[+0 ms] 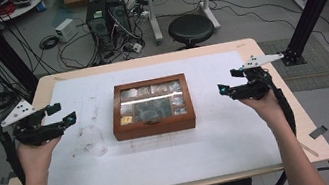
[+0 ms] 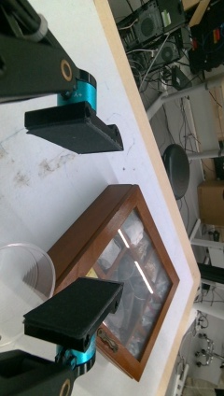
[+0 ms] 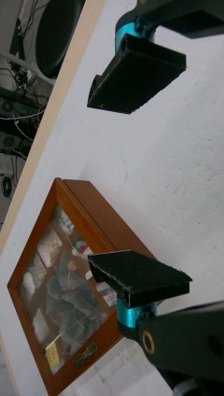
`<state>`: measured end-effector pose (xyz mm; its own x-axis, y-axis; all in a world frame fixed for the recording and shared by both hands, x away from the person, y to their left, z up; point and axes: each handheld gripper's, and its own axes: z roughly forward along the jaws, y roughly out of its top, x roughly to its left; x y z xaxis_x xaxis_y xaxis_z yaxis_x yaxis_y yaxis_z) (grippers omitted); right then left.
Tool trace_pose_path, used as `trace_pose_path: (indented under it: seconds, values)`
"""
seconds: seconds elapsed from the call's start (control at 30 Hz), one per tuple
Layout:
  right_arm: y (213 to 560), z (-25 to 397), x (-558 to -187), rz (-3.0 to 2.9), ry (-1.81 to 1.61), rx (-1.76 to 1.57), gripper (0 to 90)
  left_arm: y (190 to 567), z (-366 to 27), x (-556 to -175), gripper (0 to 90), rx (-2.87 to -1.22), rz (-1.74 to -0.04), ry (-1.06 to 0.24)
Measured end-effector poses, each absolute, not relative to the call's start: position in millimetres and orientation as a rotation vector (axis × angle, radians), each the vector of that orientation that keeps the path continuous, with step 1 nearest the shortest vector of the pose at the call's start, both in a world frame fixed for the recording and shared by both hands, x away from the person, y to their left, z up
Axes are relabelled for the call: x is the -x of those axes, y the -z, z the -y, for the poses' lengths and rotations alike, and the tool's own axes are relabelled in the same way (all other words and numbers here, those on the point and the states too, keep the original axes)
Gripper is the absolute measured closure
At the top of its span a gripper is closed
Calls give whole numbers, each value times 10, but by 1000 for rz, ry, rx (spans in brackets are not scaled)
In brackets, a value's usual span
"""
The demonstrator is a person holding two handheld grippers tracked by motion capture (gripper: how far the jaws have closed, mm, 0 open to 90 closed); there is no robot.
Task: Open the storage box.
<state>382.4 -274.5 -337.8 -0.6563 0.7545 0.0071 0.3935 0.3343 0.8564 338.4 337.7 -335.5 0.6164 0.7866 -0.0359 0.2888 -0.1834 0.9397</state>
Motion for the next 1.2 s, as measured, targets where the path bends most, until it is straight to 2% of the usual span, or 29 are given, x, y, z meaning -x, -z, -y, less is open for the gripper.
trace_pose_path:
  seconds: [0.23,0.73,1.2]
  values:
    - [3386,2764,-3829,-2209,-1259,-1021,222,3379,-3409,-3398,274,-1728,-884,-537]
    - [3429,2656,-3837,-2220,-1294,-988,223,3375,-3463,-3340,273,-1704,-877,-552]
    - [3654,2433,-3800,-2281,-1313,-954,250,3375,-3492,-3337,273,-1695,-882,-558]
